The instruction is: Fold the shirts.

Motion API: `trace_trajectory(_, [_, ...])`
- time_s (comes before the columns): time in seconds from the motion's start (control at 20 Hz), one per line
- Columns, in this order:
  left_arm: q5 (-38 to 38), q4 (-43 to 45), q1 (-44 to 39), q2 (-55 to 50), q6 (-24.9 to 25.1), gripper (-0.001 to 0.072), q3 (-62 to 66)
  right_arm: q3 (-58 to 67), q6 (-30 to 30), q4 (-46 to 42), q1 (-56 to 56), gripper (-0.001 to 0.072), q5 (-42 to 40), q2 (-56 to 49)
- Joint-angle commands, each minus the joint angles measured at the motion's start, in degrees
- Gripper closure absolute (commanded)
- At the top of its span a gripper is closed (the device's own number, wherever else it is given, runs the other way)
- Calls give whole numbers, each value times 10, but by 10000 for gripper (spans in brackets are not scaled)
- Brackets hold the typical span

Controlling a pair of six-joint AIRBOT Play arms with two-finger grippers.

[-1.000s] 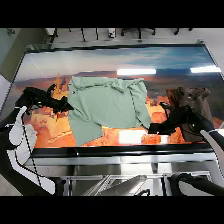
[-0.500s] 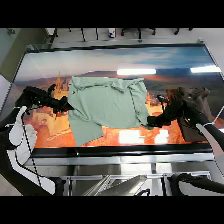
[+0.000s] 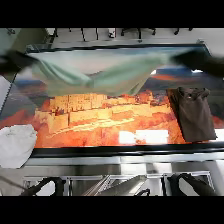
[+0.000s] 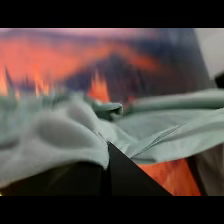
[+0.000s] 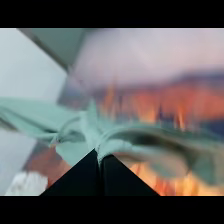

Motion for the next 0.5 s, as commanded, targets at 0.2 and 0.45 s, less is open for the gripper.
trace_trajectory(0.2, [-202,84,92,307,-80,694,214,385,-48,40,-150,694,83,101])
trace_trajectory(0.45, [-108,78,97,250,-128,695,200,353,-47,-9,-149,693,42,95])
